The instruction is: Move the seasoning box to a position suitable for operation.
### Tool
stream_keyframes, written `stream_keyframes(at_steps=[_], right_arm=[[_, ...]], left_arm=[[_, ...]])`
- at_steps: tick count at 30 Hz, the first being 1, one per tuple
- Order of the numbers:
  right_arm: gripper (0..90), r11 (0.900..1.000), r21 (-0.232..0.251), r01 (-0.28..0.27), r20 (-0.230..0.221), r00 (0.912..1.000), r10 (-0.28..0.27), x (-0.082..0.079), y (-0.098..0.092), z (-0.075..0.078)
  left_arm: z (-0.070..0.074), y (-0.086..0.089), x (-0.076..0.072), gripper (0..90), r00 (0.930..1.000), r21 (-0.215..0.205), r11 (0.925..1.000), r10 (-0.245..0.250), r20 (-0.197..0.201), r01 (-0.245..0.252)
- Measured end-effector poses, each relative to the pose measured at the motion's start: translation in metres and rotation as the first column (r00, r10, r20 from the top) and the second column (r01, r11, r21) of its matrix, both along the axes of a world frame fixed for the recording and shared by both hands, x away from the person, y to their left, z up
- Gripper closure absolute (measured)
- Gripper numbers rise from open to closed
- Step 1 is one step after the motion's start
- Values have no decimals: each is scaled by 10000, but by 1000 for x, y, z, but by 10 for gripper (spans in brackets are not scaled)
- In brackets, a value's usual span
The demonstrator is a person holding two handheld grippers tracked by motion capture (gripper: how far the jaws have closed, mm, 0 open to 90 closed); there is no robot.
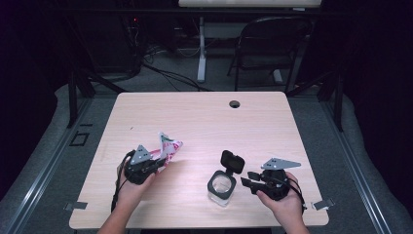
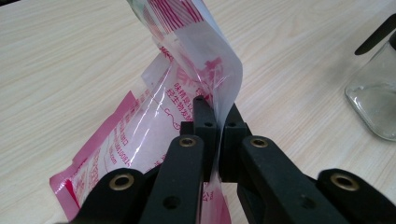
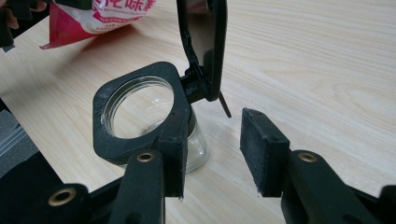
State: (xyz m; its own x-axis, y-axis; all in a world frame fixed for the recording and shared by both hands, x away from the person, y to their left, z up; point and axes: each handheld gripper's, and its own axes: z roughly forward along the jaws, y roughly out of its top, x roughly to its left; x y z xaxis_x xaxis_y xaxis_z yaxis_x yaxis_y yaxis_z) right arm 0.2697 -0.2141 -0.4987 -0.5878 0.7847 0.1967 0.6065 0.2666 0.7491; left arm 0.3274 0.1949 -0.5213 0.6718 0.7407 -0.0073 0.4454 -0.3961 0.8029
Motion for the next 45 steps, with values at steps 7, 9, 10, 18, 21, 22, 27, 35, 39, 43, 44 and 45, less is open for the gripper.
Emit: stream_keyframes(at_steps=[7, 9, 10, 18, 21, 22, 27, 35, 39, 43, 44, 45], right_arm=[[619, 9999, -104, -110, -26, 9999, 110, 0, 2, 2], [619, 9999, -78, -115, -19, 9999, 114, 1, 2, 2], [619, 9999, -49, -96, -1, 10000, 96, 1, 2, 2], [619, 9999, 19, -121, -4, 9999, 121, 2, 5, 1], [619, 9999, 18, -101, -1, 9999, 101, 2, 4, 1], [619, 9999, -25, -107, 3, 9999, 107, 2, 4, 2], [619, 9999, 77, -104, 52, 9999, 103, 2, 3, 2], [619, 9999, 65, -84, 77, 9999, 83, 2, 3, 2], [619, 10000, 80, -45, 94, 9999, 45, 2, 3, 3], [619, 9999, 114, -17, 96, 10000, 16, 2, 3, 2], [619, 9999, 118, -14, 99, 10000, 13, 2, 3, 2], [619, 9999, 166, 4, 121, 9999, -6, 2, 3, 2]], left_arm=[[6, 11, 0, 895, 9996, -199, 9995, 260, 103, -258], [8, 16, -1, 895, 9993, -258, 9990, 358, 135, -354], [10, 18, -1, 895, 9988, -295, 9986, 444, 192, -438], [21, 36, -3, 897, 9948, -599, 9942, 922, 436, -895], [26, 40, -4, 898, 9929, -611, 9930, 1045, 577, -1009], [27, 41, -5, 898, 9919, -625, 9926, 1084, 660, -1043], [38, 50, -9, 898, 9866, -860, 9890, 1286, 1005, -1201], [51, 56, -15, 899, 9827, -1241, 9855, 1319, 1301, -1159], [56, 51, -18, 899, 9843, -1276, 9873, 1116, 1368, -942], [56, 41, -19, 899, 9873, -1187, 9911, 768, 1391, -604], [56, 38, -19, 899, 9886, -1177, 9919, 636, 1362, -476], [56, 35, -19, 899, 9897, -1133, 9928, 528, 1330, -377]])
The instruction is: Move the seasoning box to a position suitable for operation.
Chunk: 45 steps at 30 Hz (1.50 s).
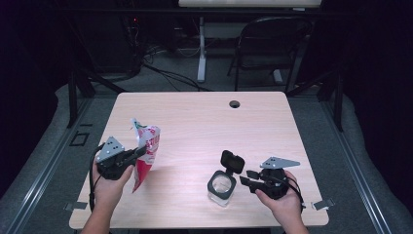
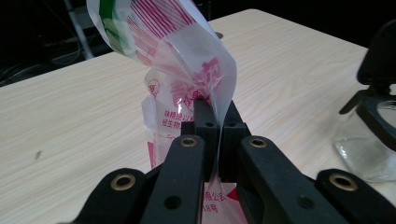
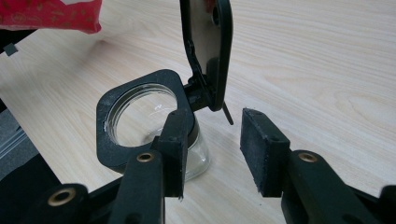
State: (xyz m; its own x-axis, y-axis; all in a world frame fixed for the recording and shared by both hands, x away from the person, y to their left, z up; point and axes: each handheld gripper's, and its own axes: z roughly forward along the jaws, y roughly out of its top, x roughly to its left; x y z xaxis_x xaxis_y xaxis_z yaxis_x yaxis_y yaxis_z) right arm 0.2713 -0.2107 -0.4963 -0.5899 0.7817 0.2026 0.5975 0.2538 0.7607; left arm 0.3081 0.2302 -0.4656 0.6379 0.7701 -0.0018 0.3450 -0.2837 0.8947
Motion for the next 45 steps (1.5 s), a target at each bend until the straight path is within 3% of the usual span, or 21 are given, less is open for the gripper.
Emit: stream_keyframes(at_steps=[9, 16, 21, 28, 34, 40, 45], right_arm=[[619, 10000, -80, 14, 44, 10000, -13, -3, -3, 2], [619, 9999, -38, 98, 119, 9999, -98, -6, -5, 5], [619, 9999, -50, 118, 167, 9998, -117, -10, -8, 9], [630, 9999, 77, -106, 302, 9995, 103, -14, -4, 18], [638, 9997, 202, -143, 517, 9986, 132, -14, -6, 27], [646, 9991, 365, -217, 768, 9969, 188, -16, -8, 39], [646, 9972, 328, -674, 931, 9936, 641, -20, 4, 45]], left_arm=[[-5, -33, -3, 899, 9938, 361, 9932, -1110, -8, 1110], [-12, -61, -6, 899, 9794, 387, 9792, -2001, 276, 1990], [-20, -76, -6, 898, 9678, 355, 9674, -2514, 151, 2507], [-22, -77, -7, 897, 9645, 84, 9647, -2631, -218, 2633], [-22, -78, -11, 897, 9619, 134, 9638, -2646, -690, 2661], [-33, -73, -25, 896, 9454, -201, 9551, -2955, -1374, 2956], [-46, -66, -36, 895, 9382, -533, 9526, -3044, -1649, 2997]])
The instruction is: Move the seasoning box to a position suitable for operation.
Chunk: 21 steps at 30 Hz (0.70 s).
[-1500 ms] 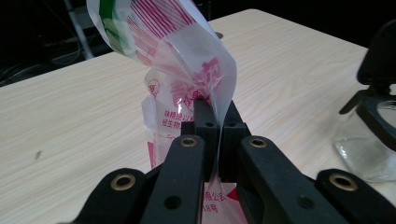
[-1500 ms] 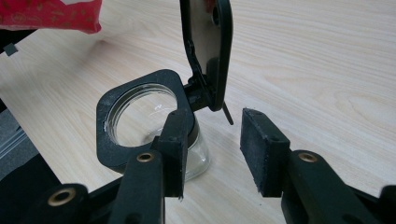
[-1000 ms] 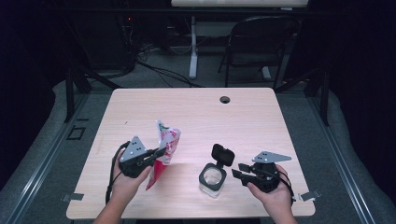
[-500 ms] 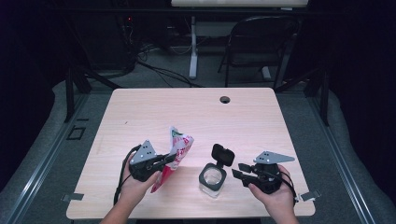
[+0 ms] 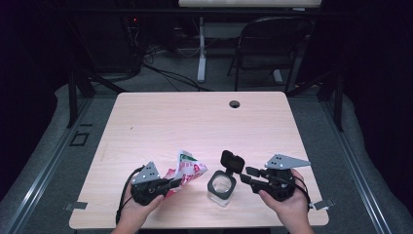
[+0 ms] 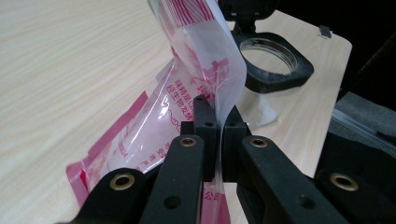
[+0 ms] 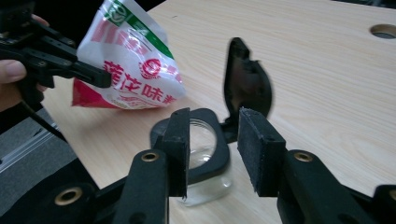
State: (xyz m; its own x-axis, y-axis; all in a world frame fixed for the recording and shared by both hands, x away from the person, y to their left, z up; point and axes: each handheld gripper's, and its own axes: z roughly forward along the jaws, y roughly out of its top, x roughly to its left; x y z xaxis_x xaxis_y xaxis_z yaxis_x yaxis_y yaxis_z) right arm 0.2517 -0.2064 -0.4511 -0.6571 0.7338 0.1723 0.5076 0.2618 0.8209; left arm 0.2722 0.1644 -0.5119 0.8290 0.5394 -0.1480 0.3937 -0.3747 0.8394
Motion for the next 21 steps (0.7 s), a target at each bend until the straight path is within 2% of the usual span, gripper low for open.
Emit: stream_keyframes(at_steps=[4, 6, 10, 12, 13, 14, 16, 19, 20, 21], right_arm=[[645, 9994, 0, -336, -3, 9994, 336, -1, 12, 0], [643, 9980, -109, -626, -107, 9980, 625, -1, 20, -2], [637, 9933, -328, -1112, -271, 9935, 1104, 1, 39, -8], [634, 9897, -352, -1384, -425, 9897, 1369, 4, 49, -10], [630, 9856, -317, -1663, -554, 9848, 1644, 7, 59, -12], [630, 9856, -317, -1663, -554, 9848, 1644, 7, 59, -12], [622, 9774, -372, -2081, -635, 9766, 2055, 13, 76, -17], [613, 9740, -443, -2220, -758, 9729, 2183, 17, 86, -22], [609, 9705, -524, -2353, -856, 9693, 2304, 22, 93, -27], [609, 9705, -524, -2353, -856, 9693, 2304, 22, 93, -27]], left_arm=[[-10, 6, -6, 895, 9999, -85, 10000, -31, -112, 31], [-14, 7, -9, 894, 9999, 27, 10000, -50, -118, 50], [-18, 10, -11, 893, 9998, -135, 9999, 32, -179, -34], [-18, 13, -12, 893, 9999, -215, 9998, 46, -139, -49], [-18, 14, -12, 892, 9998, -216, 9997, 100, -163, -104], [-19, 16, -12, 892, 9999, -287, 9996, 71, -108, -74], [-19, 18, -12, 892, 9998, -402, 9991, 146, -158, -153], [-18, 22, -13, 892, 9997, -324, 9992, 226, -92, -229], [-18, 23, -13, 892, 9996, -381, 9989, 264, -88, -267], [-19, 24, -13, 892, 9996, -414, 9988, 258, -79, -261]])
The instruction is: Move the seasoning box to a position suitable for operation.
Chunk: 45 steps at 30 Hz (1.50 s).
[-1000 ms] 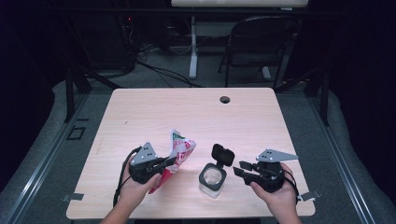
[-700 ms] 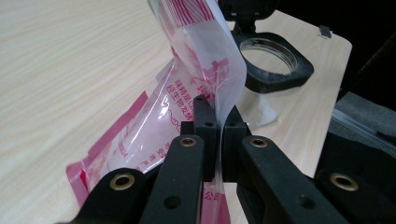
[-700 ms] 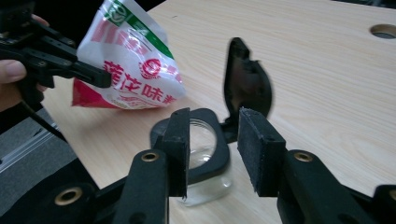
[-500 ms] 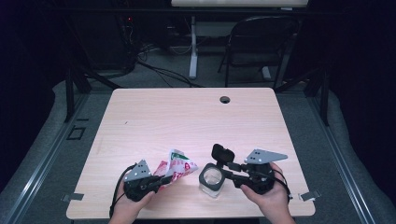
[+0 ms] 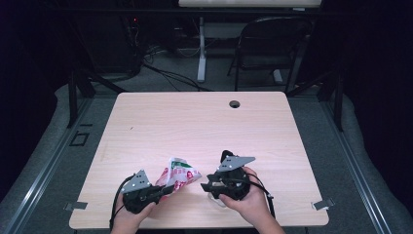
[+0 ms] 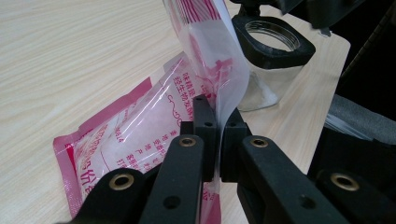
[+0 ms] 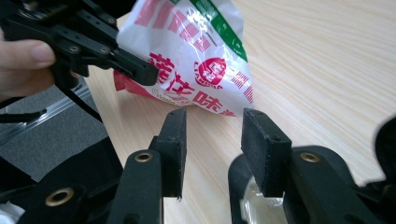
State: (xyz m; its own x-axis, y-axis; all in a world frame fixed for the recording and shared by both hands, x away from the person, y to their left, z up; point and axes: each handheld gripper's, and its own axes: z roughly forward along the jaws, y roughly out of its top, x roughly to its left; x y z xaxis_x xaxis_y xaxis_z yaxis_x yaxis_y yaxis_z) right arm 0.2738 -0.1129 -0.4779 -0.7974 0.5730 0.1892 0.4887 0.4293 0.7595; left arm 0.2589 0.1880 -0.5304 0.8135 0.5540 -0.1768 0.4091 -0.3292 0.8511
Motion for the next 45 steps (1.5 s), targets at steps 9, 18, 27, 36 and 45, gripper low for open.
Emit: stream_keyframes(at_steps=[9, 18, 27, 36, 45], right_arm=[[617, 9996, -287, -1, -302, 9995, -7, 23, 17, -12], [601, 9977, -670, -66, -437, 9990, 37, 35, 30, -21], [655, 9977, -539, -414, -691, 9969, 376, 40, 36, -23], [834, 9952, -573, -795, -910, 9931, 741, 41, 37, -22], [900, 9971, -450, -620, -275, 9978, 609, 37, 41, -16]], left_arm=[[1, 5, 1, 892, 10000, -30, 10000, 7, 30, -7], [1, 5, 0, 892, 10000, 3, 10000, -24, -6, 24], [0, 6, 1, 891, 10000, 75, 10000, -52, -11, 52], [0, 7, 2, 891, 10000, 149, 9999, 76, 15, -76], [7, 7, 2, 893, 9977, 410, 9988, 229, 640, -256]])
